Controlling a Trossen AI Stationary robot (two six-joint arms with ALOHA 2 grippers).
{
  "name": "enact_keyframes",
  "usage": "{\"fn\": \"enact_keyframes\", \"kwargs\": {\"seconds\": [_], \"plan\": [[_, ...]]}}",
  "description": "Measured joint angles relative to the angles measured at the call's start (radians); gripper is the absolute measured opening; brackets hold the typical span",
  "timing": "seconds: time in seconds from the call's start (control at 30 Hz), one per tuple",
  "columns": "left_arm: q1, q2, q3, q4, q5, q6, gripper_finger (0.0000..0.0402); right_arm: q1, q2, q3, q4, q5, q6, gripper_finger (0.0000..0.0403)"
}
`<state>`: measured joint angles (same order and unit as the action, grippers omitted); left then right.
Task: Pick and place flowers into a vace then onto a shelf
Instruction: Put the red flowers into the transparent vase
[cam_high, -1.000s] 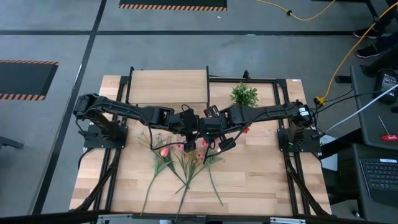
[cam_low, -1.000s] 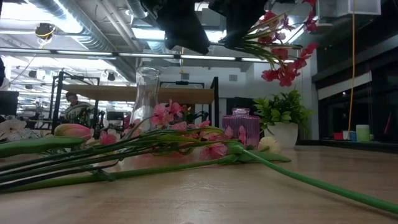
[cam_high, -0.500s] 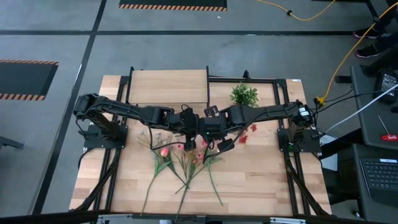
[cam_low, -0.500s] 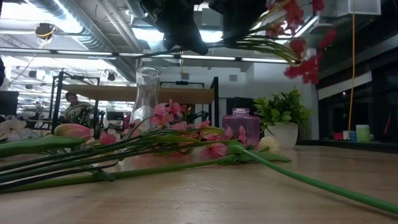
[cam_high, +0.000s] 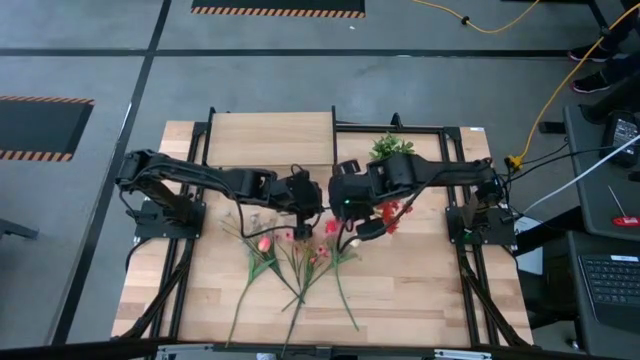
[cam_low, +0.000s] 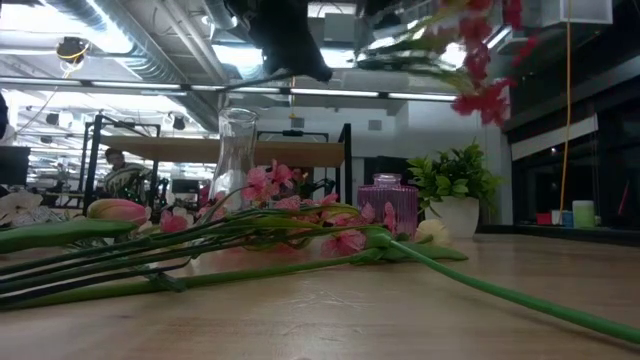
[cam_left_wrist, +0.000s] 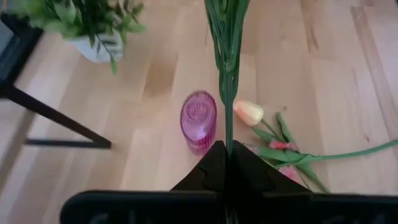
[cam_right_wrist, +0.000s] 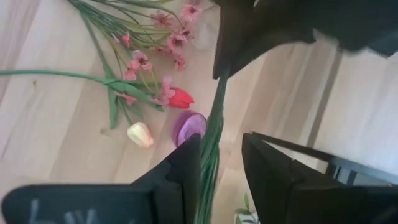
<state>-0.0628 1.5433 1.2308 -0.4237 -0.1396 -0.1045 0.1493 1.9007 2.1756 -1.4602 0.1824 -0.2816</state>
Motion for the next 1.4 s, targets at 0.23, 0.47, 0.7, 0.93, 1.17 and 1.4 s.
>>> {"fn": "enact_keyframes", "kwargs": {"seconds": [0.23,0.47,0.7,0.93,1.17,1.4], "plan": [[0.01,-0.073,-0.008,-0.029,-0.001,0.022,0.0004,0.0,-0.013,0.041,-0.022,0.026,-0.01,0.0084],[0.047,-0.187,-0.105,-0.009,-0.001,0.016,0.0004,0.0,-0.088,0.041,-0.002,0.026,-0.017,0.0006],[0.088,-0.315,-0.148,0.009,-0.065,0.06,0.0004,-0.001,-0.176,0.042,0.104,0.011,-0.078,0.0004],[0.139,-0.425,-0.25,0.087,-0.079,0.071,0.0004,0.0,-0.197,0.03,0.142,-0.092,-0.105,0.0003],[0.142,-0.544,-0.361,0.183,-0.067,0.126,0.0004,-0.006,-0.228,-0.211,0.272,-0.117,-0.124,0.0002],[0.136,-0.652,-0.47,0.25,-0.055,0.127,0.0004,-0.046,-0.433,-0.598,0.622,-0.132,-0.083,0.0001]]}}
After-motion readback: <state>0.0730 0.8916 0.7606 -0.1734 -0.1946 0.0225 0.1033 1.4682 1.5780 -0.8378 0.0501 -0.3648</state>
